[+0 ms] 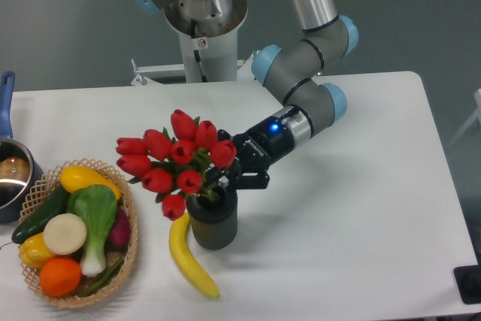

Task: Insert the flowers into the vase
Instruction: 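Lower the tulip stems down into the vase opening, then open the gripper to release the tulips and pull back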

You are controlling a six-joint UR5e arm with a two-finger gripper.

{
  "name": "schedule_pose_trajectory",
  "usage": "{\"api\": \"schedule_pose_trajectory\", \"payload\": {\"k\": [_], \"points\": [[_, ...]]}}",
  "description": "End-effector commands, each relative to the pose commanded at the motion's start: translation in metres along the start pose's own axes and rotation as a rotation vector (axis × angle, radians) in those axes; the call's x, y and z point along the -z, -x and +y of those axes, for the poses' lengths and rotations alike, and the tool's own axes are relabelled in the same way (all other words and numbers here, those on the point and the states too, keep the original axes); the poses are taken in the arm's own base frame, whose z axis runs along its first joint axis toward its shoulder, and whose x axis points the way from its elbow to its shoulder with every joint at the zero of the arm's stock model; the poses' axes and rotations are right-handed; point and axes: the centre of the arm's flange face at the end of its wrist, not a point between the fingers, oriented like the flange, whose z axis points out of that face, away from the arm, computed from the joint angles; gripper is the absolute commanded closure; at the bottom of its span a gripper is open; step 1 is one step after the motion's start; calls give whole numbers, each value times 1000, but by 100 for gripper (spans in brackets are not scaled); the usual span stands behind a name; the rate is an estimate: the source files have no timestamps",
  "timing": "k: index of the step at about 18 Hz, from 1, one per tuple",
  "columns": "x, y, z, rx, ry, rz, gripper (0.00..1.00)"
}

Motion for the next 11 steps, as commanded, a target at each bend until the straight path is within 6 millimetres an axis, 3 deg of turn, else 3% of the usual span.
{"api": "schedule_pose_trajectory", "payload": {"k": [11], "points": [[5, 0, 25, 10, 6, -9, 80]]}}
